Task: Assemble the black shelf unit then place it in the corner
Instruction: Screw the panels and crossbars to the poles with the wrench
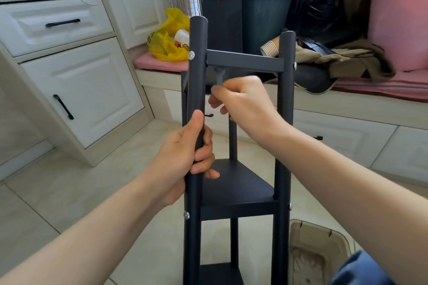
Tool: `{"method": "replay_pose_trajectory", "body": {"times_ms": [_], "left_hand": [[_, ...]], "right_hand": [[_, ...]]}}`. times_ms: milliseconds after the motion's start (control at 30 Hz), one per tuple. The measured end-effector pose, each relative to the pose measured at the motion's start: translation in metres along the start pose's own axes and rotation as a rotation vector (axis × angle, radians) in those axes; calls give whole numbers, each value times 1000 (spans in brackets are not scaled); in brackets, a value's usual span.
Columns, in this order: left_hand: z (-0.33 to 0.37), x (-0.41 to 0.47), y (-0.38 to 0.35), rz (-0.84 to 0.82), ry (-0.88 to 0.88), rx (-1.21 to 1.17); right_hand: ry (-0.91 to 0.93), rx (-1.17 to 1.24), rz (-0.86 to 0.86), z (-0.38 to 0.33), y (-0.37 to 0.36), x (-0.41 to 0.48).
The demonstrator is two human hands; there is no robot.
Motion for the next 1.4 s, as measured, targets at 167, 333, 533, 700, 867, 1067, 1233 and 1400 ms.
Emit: {"method": "replay_pose_trajectory", "body": {"times_ms": [167, 333, 533, 700, 867, 1067, 1233, 1400], "left_hand": [[-2, 1, -2, -5, 4, -1], [0, -1, 2, -17, 28, -12], [1, -5, 6, -21, 26, -22], [0, -7, 8, -55, 8, -3], [-2, -7, 14, -133, 2, 15], [0, -6, 16, -138, 15, 31], [1, -6, 13, -133, 19, 36], [1, -5, 15, -128, 13, 57]], "right_hand": [[45, -26, 99, -3, -8, 3], [84, -65, 159, -2, -12, 2], [129, -12, 174, -4, -11, 1], [127, 10, 108, -10, -10, 0], [162, 33, 127, -11, -11, 3], [214, 34, 112, -1, -14, 1], [242, 47, 136, 5, -21, 4], [304, 62, 207, 9, -28, 7]]}}
Point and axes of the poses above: each hand's wrist, its own x-axis towards the middle knuckle, its own y-axis out of the back of the hand, z = x × y, the point moved 1 cm from there along x, towards the middle knuckle, and after that the axes turned 11 degrees about y, right-handed, at the moved point
